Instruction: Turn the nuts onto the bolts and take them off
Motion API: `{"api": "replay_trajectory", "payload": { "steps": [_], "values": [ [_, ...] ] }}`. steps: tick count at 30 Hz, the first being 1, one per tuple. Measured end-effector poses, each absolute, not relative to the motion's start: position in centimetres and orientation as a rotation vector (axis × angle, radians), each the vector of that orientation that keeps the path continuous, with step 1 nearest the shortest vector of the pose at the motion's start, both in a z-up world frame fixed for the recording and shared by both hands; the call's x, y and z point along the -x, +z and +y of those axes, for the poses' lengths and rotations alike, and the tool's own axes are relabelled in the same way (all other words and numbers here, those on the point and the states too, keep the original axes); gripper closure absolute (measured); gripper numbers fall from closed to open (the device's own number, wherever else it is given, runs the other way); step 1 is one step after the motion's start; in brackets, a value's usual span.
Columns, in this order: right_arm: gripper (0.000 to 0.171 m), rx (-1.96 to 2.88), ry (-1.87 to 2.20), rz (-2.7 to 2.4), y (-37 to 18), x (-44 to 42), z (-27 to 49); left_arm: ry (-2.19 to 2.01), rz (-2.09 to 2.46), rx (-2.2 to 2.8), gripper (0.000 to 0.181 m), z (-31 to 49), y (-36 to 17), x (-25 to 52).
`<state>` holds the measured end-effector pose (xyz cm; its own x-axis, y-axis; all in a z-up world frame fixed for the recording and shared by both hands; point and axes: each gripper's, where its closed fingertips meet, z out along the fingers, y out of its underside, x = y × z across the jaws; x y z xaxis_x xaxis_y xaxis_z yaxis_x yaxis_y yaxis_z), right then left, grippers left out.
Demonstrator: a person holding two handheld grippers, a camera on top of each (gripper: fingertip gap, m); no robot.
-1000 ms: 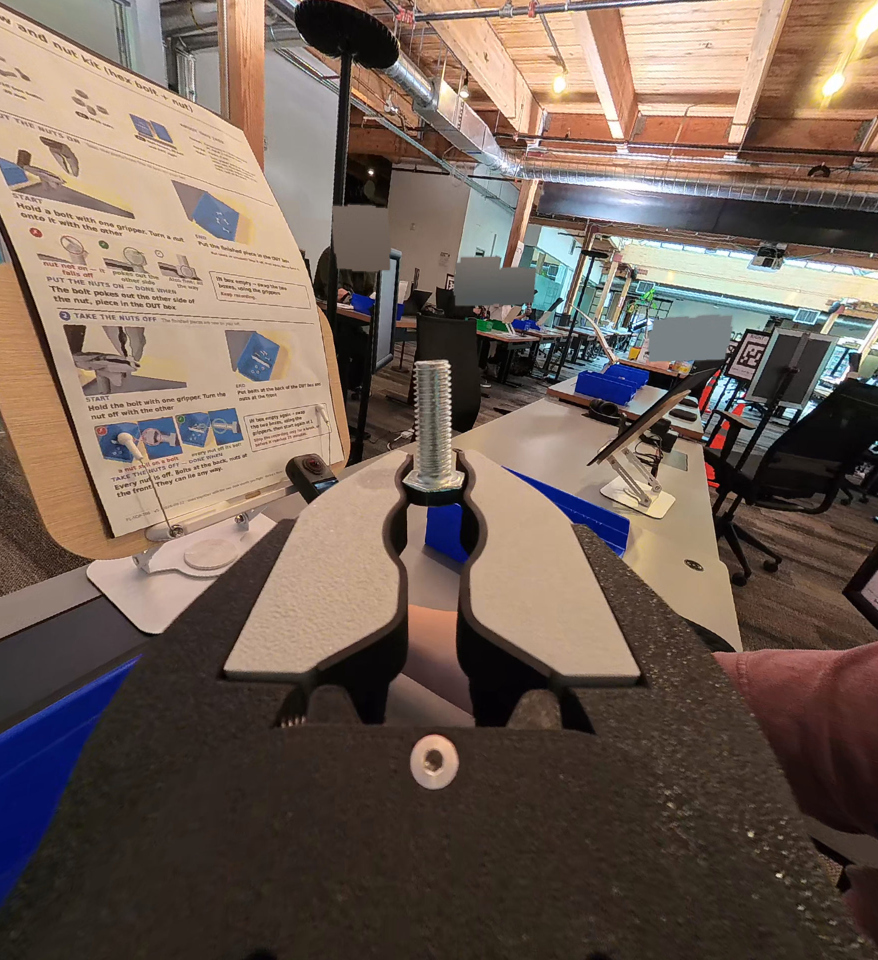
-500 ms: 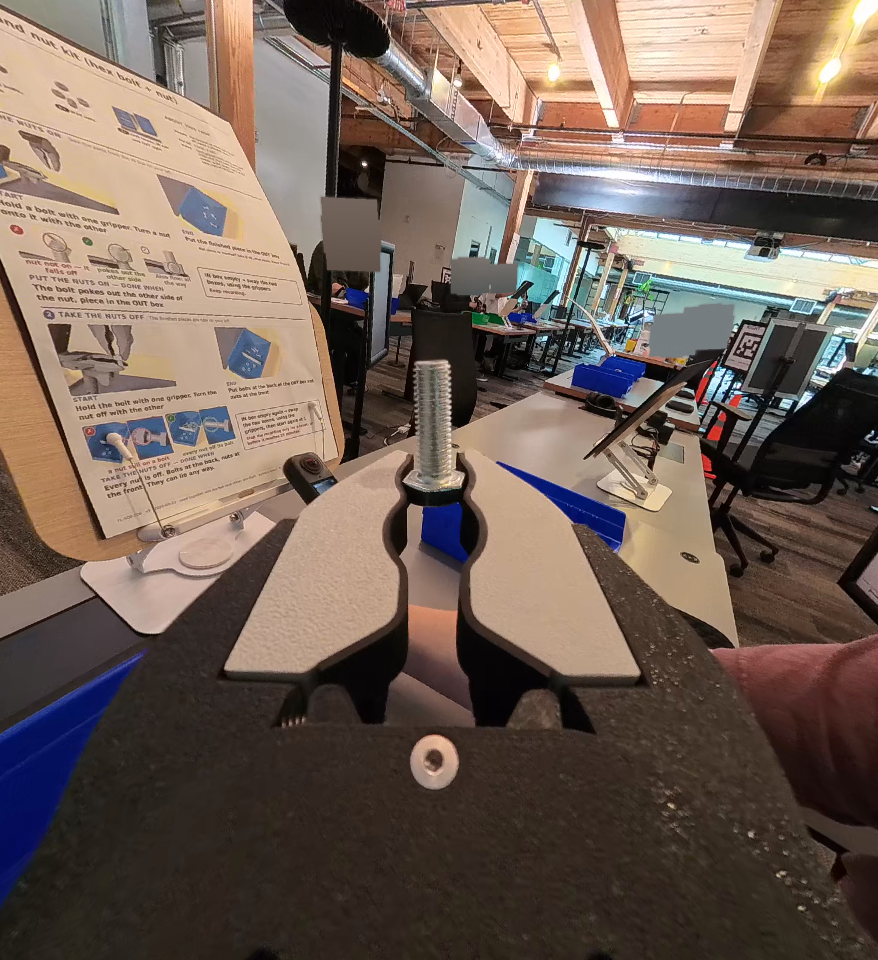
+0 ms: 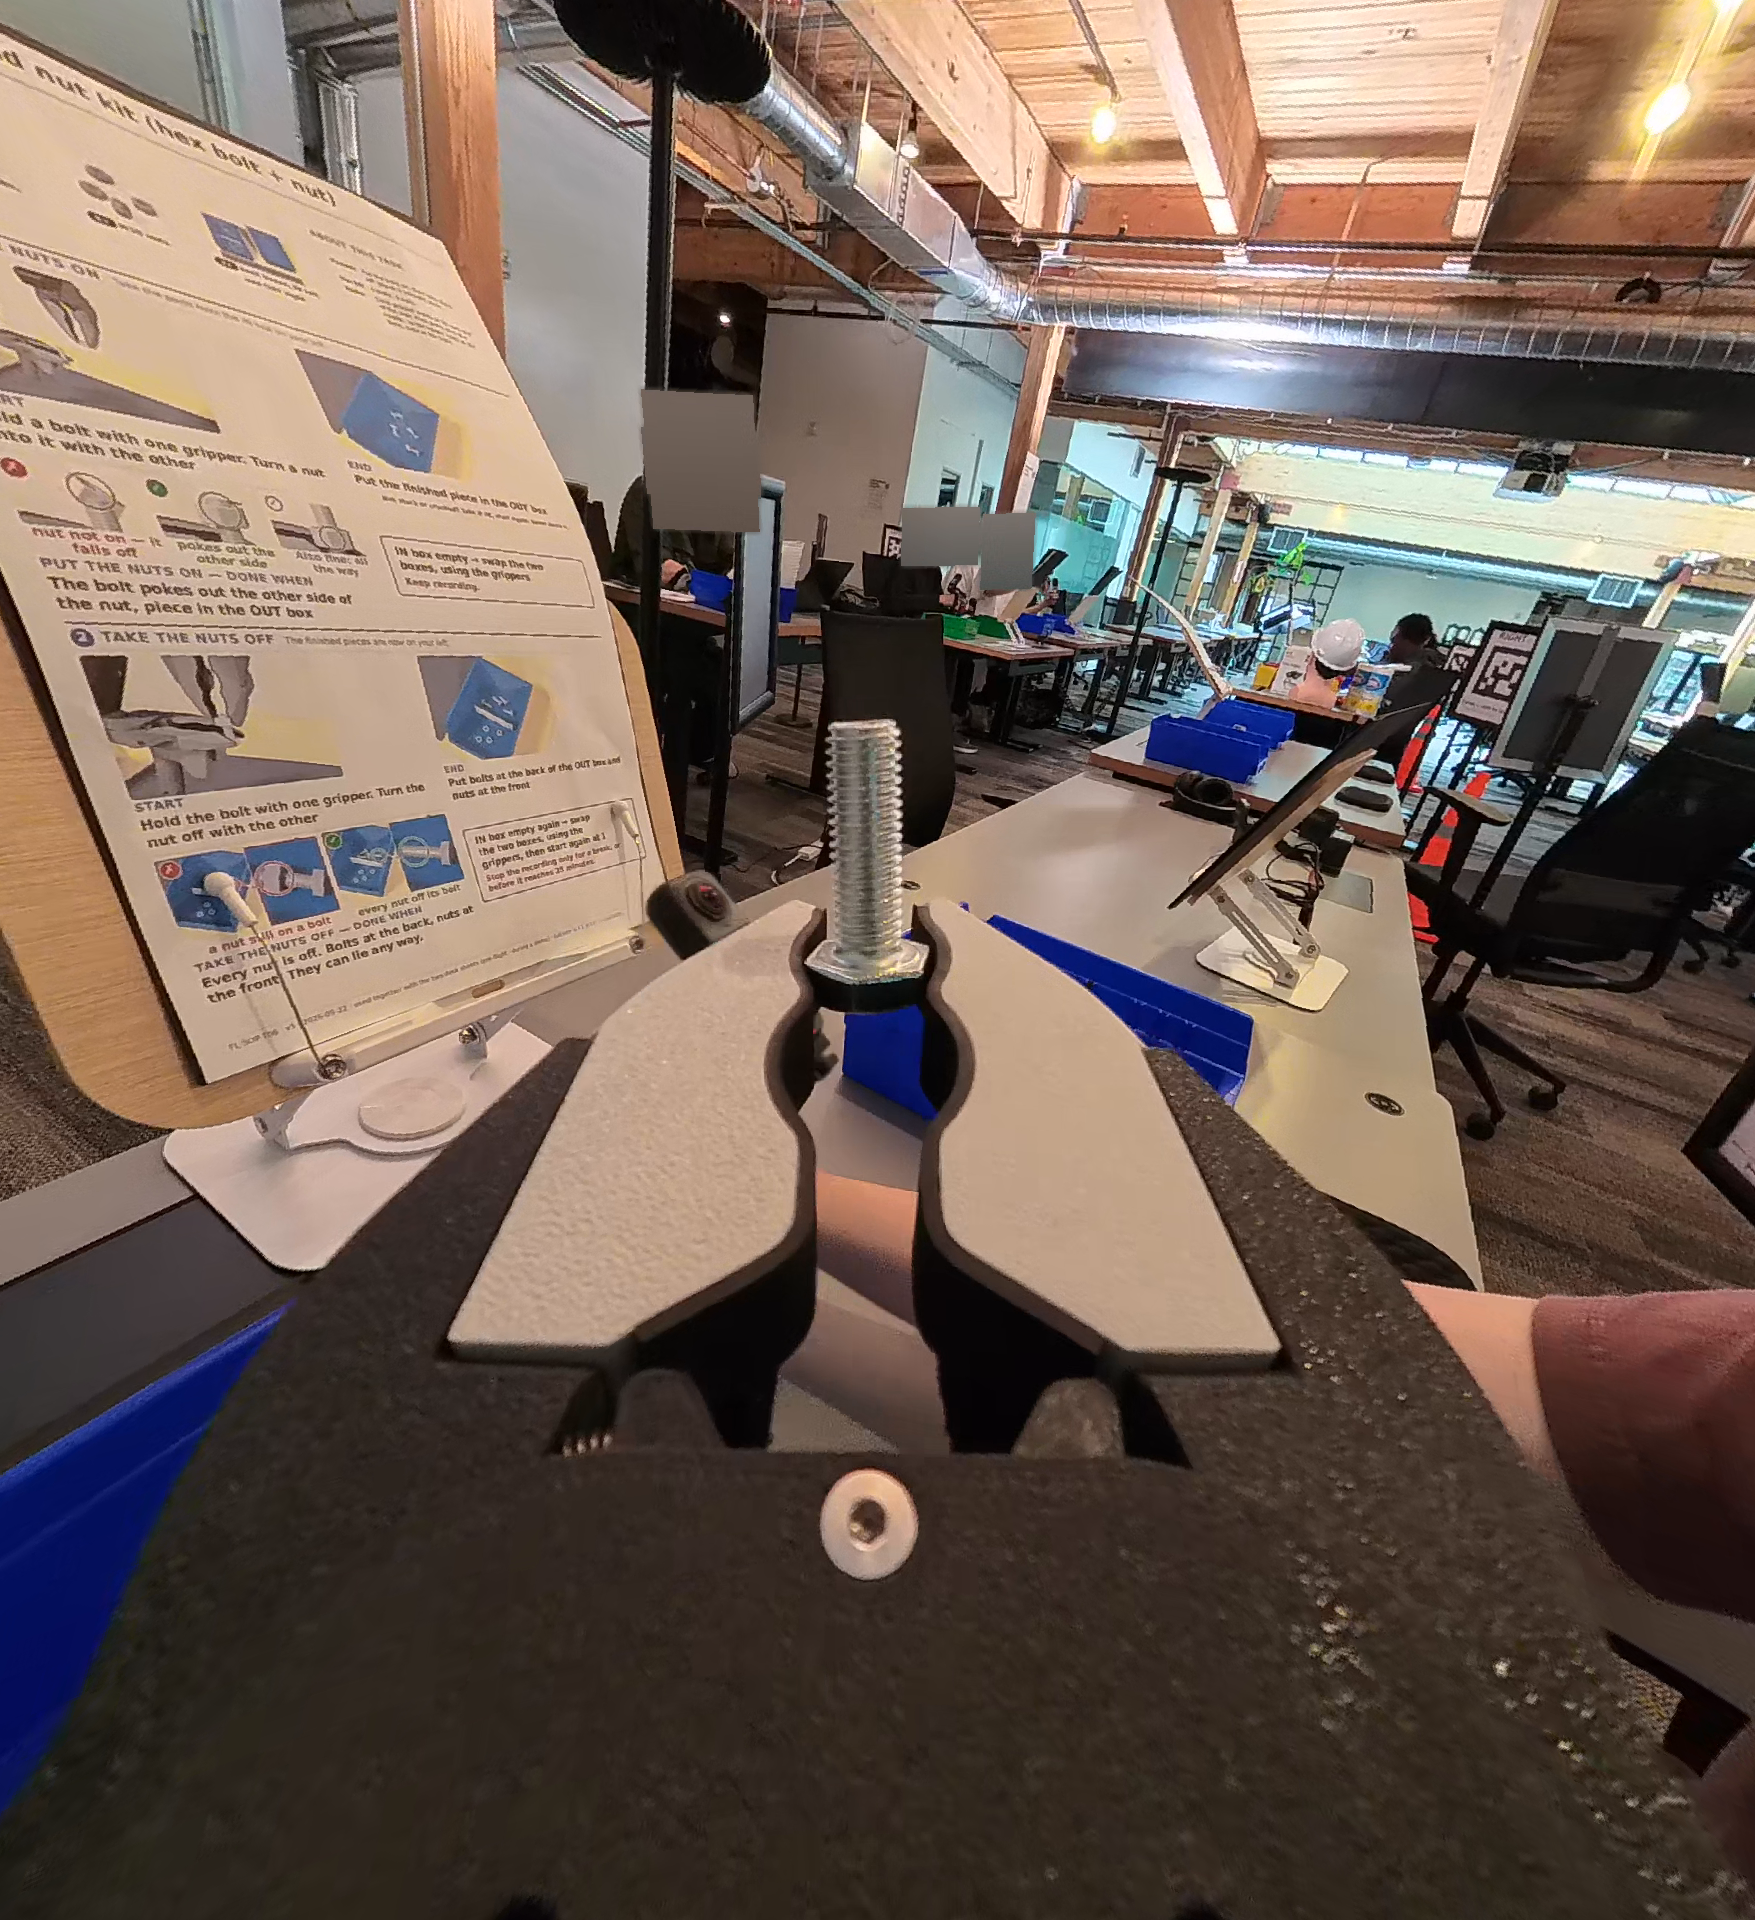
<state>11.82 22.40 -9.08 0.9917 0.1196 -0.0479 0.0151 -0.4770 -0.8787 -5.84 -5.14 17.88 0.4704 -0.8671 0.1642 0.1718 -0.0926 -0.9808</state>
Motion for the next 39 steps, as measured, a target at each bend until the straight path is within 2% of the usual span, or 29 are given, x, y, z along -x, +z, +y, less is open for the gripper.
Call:
{"api": "replay_trajectory", "payload": {
  "steps": [7, 19, 30, 39],
  "values": [
    [0.157, 1.878, 0.298, -0.382, -5.5, -10.3, 15.9, -0.974, 0.683, 1.386, 0.167, -5.6, 18.1, 5.4],
    [0.157, 1.596, 0.227, -0.670, -2.4, -10.1, 8.7, -0.957, 0.709, 1.383, 0.167, -6.1, 18.2, 4.8],
    [0.157, 2.009, 0.412, -0.687, -10.9, -9.5, 13.1, -0.957, 0.723, 1.406, 0.167, -6.0, 17.7, 4.4],
    [0.157, 2.090, 0.313, -0.745, -13.2, -7.9, 16.5, -0.963, 0.718, 1.406, 0.167, -5.9, 17.8, 4.6]
  ]
}}
